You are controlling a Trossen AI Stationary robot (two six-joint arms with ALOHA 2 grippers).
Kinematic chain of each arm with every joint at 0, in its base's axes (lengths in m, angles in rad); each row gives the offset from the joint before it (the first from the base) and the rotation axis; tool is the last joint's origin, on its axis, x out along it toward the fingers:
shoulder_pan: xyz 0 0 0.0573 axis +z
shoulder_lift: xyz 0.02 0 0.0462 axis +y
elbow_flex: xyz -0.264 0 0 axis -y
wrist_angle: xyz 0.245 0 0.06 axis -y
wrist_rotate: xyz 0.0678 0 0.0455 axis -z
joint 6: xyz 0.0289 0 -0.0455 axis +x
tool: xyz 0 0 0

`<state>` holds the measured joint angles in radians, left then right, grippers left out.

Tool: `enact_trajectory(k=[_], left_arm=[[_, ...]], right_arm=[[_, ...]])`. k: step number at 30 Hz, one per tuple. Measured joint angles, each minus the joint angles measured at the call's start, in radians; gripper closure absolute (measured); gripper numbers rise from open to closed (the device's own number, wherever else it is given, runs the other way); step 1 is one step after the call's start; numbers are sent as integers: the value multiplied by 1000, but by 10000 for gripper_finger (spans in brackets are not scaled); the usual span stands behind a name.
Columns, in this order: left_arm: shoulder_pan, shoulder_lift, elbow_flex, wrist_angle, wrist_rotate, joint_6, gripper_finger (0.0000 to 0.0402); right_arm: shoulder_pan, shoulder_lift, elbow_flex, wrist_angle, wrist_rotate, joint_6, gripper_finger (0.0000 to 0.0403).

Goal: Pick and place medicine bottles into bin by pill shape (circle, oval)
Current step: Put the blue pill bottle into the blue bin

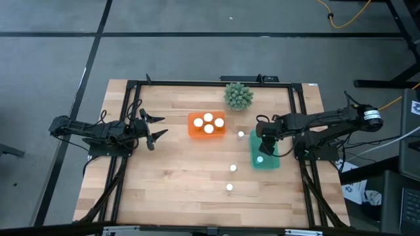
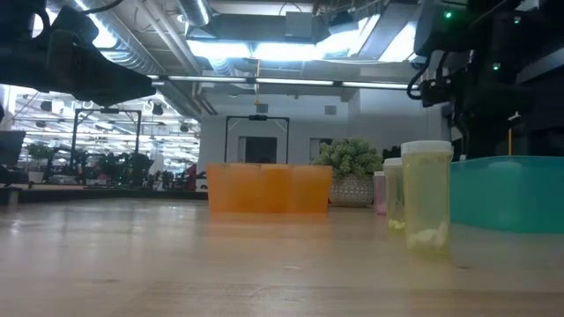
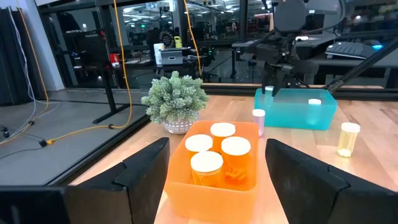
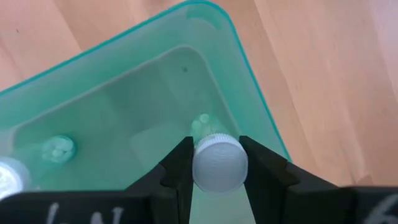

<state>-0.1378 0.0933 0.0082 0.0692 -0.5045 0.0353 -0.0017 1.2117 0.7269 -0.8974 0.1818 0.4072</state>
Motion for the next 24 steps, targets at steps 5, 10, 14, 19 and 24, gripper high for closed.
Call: enact_trajectory(k=[5, 10, 14, 19, 24], left_arm=[[0, 0, 0, 0, 0, 0, 145], [0, 0, 0, 0, 0, 0, 145], [0, 0, 0, 0, 0, 0, 145], [0, 0, 0, 0, 0, 0, 145], [0, 0, 0, 0, 0, 0, 145]], right_arm=[[-8, 36, 0, 20, -3, 19, 289], [-28, 108, 0, 32, -27, 73, 289], [-42, 130, 3, 65, -23, 79, 289], [-59, 126, 1, 88, -26, 85, 288], [-61, 126, 1, 92, -31, 113, 275]])
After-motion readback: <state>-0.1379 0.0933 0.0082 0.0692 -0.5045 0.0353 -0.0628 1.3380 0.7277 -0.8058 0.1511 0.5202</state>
